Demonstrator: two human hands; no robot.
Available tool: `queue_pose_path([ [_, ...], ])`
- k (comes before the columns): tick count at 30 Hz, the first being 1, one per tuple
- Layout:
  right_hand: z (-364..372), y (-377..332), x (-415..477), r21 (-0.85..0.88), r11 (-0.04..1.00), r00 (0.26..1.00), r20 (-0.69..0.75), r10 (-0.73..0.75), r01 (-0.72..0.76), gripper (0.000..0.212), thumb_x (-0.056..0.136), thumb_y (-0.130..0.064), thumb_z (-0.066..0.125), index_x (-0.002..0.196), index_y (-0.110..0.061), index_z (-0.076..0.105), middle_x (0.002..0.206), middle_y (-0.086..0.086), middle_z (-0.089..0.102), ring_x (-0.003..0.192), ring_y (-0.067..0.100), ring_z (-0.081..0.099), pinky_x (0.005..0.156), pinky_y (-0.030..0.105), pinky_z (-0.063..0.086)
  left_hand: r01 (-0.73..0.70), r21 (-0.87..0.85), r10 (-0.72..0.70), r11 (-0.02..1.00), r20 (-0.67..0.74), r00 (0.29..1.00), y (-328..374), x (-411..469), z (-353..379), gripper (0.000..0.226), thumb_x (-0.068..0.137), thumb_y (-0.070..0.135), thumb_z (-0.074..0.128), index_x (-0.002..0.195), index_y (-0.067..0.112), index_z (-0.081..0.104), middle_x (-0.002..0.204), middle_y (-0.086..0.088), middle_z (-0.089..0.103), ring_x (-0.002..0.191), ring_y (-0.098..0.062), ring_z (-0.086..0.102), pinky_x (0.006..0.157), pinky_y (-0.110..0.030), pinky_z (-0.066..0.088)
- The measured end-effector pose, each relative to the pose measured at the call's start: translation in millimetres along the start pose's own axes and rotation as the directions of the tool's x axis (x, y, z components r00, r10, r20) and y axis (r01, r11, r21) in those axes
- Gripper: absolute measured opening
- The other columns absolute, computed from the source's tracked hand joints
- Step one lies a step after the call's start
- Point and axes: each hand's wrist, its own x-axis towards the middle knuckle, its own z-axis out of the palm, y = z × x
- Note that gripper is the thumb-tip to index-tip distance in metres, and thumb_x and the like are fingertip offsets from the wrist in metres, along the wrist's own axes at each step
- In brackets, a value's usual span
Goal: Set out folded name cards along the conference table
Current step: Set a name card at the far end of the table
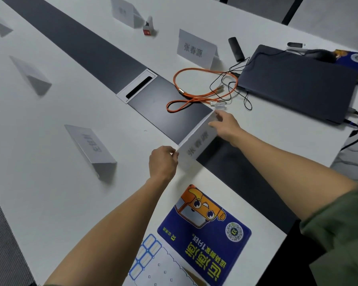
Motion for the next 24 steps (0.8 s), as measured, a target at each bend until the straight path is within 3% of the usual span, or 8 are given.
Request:
queue_pose_path([
  [5, 5.2, -4.9, 3.4, 0.009, 1.000, 1.000, 0.010, -0.013, 0.013, 0.063, 0.092, -0.017, 0.061, 0.149, -0.016, 0.034, 0.144, 0.008, 0.048, 0.122, 0.026, 0.052, 0.099, 0.047, 0.051, -0.014, -0.002, 0.014, 1.000, 0.002, 1.000, -5.1, 2.0, -2.6, 0.026, 0.095, 0.024, 0.059, 0.108, 0.007, 0.075, 0.103, -0.009, 0.075, 0.090, -0.026, 0.068, 0.085, -0.033, 0.054],
  [9, 4.3, -4.5, 1.9, -0.005, 1.000, 1.000, 0.006, -0.028, 0.028, 0.059, 0.093, -0.015, 0.060, 0.147, -0.016, 0.038, 0.141, 0.007, 0.049, 0.109, 0.019, 0.049, 0.097, 0.046, 0.053, -0.017, -0.011, 0.017, 1.000, 0.001, 1.000, -4.6, 1.5, -3.4, 0.026, 0.096, 0.023, 0.059, 0.108, 0.007, 0.075, 0.103, -0.009, 0.074, 0.090, -0.025, 0.067, 0.084, -0.033, 0.054],
  [12, 3.2, -6.0, -0.3, -0.006, 0.999, 0.999, 0.021, -0.032, 0.032, 0.059, 0.094, -0.015, 0.060, 0.148, -0.015, 0.037, 0.141, 0.008, 0.049, 0.111, 0.020, 0.050, 0.094, 0.043, 0.054, -0.026, -0.012, 0.026, 1.000, -0.001, 1.000, -3.5, 0.7, -4.1, 0.026, 0.096, 0.022, 0.058, 0.108, 0.006, 0.074, 0.103, -0.010, 0.074, 0.089, -0.026, 0.067, 0.084, -0.033, 0.054],
  [17, 3.1, -8.1, -5.8, 0.021, 0.999, 0.998, 0.051, -0.042, 0.041, 0.051, 0.095, -0.012, 0.059, 0.143, -0.011, 0.041, 0.118, -0.001, 0.048, 0.105, 0.019, 0.049, 0.084, 0.035, 0.051, -0.025, -0.007, 0.025, 1.000, -0.013, 1.000, -3.8, 1.3, -4.8, 0.028, 0.097, 0.022, 0.057, 0.112, 0.005, 0.073, 0.110, -0.011, 0.073, 0.096, -0.026, 0.067, 0.087, -0.032, 0.052],
  [24, 3.3, -4.1, -1.8, 0.051, 0.998, 0.997, 0.064, -0.041, 0.038, 0.055, 0.094, -0.012, 0.061, 0.144, -0.013, 0.039, 0.114, -0.002, 0.048, 0.105, 0.018, 0.049, 0.083, 0.034, 0.051, 0.001, 0.002, -0.001, 1.000, -0.009, 1.000, -3.5, 1.9, -4.9, 0.030, 0.097, 0.024, 0.056, 0.117, 0.006, 0.070, 0.115, -0.010, 0.071, 0.100, -0.025, 0.067, 0.089, -0.030, 0.050],
])
